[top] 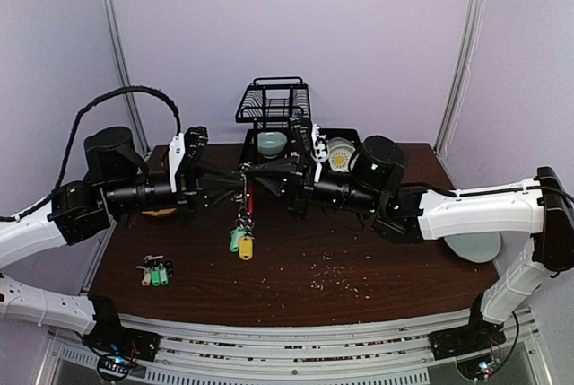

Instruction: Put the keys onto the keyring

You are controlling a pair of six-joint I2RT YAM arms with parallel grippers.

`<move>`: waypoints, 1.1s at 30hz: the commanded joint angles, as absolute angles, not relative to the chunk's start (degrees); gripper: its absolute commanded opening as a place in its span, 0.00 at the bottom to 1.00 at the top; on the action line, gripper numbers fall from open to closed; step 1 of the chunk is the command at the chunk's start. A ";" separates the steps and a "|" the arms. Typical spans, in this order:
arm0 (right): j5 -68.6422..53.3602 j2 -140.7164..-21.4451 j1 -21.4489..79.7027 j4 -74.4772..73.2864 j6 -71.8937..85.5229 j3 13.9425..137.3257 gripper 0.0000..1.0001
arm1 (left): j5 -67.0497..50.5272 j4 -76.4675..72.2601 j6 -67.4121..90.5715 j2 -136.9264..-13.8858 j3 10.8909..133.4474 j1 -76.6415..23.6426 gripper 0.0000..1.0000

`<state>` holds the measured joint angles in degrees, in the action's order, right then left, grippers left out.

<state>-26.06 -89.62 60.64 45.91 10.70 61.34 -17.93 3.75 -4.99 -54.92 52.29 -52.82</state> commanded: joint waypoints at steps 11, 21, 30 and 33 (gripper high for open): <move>-28.75 -87.70 61.33 47.55 10.02 62.76 0.00 | -18.19 2.63 -5.13 -51.97 54.24 -51.17 0.20; -28.39 -87.41 61.32 47.38 9.78 62.73 0.00 | -21.63 4.12 -5.85 -54.91 55.68 -51.20 0.24; -28.86 -87.28 61.27 47.02 9.28 63.09 0.00 | -23.62 5.04 -6.11 -56.15 55.69 -51.16 0.15; -28.70 -87.06 61.27 47.03 9.02 63.09 0.00 | -23.73 6.20 -6.54 -57.10 56.43 -51.15 0.10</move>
